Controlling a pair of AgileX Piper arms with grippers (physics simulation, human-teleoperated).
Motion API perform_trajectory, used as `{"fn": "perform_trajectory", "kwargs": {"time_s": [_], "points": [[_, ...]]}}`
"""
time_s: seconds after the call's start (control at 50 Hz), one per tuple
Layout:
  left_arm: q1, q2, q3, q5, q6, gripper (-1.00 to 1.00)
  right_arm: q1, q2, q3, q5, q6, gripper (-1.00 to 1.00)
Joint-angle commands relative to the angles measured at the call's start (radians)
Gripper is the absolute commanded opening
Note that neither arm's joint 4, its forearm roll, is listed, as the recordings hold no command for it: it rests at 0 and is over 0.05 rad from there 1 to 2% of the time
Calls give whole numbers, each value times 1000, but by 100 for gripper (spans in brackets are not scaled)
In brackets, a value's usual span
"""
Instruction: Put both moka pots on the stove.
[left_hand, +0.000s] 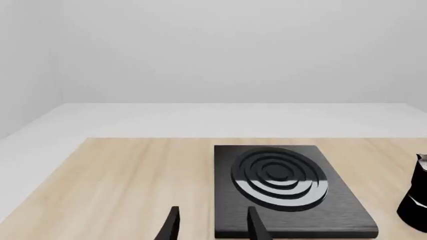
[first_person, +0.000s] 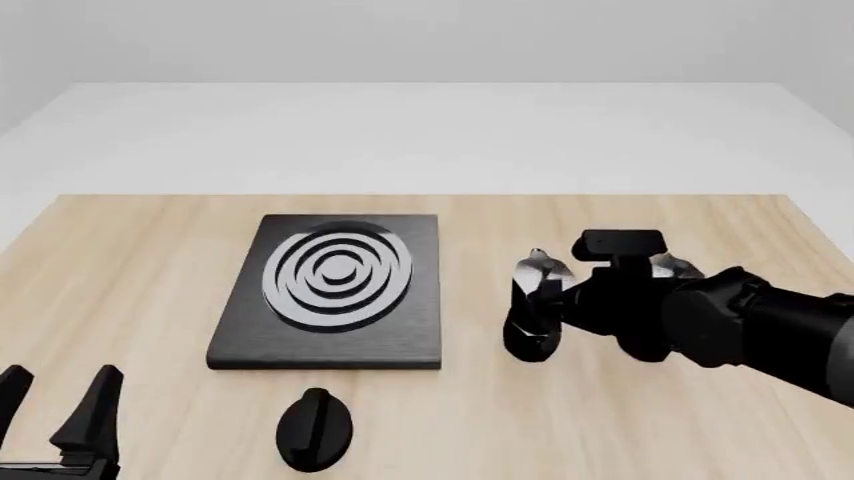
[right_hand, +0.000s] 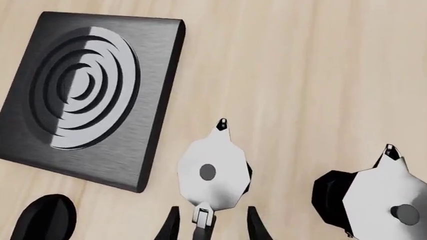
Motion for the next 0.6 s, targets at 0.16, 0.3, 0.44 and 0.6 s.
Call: {"fn": "perform_trajectory", "kwargs": {"time_s": [0.16, 0.3, 0.44, 0.6], "points": [[0, 0, 0, 0, 0, 100, 9, 6, 11, -11, 10, 100], [0, 0, 0, 0, 0, 100, 19, 6, 18, -14, 17, 100], [0, 0, 0, 0, 0, 100, 21, 8, 22, -17, 20, 100], [0, 0, 0, 0, 0, 100, 22, 11, 23, -22, 20, 100]]}}
